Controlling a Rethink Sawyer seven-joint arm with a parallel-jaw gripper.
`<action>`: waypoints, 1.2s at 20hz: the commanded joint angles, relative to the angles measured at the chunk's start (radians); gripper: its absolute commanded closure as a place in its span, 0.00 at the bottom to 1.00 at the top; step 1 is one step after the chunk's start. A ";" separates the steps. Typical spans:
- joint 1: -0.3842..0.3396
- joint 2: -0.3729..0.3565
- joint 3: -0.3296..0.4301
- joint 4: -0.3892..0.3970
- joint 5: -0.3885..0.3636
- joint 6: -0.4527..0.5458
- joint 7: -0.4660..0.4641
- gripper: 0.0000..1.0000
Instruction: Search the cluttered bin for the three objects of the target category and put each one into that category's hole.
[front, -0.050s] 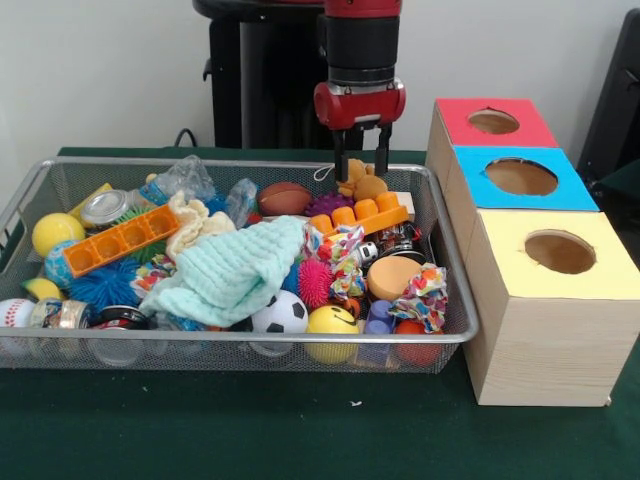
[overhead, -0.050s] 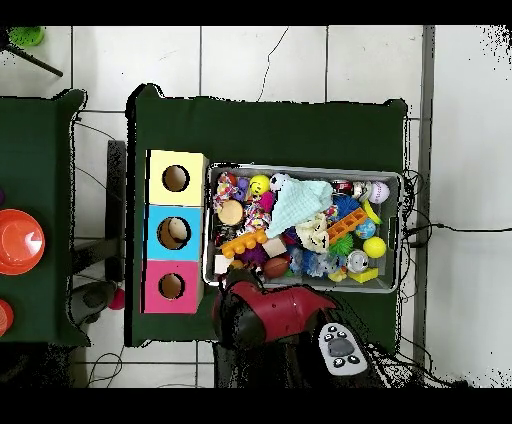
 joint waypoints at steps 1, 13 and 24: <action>-0.003 0.051 -0.012 -0.111 -0.025 -0.044 0.111 0.00; -0.031 0.052 0.032 -0.095 -0.003 0.040 0.096 0.00; -0.067 0.004 0.084 0.005 0.025 0.062 0.126 0.00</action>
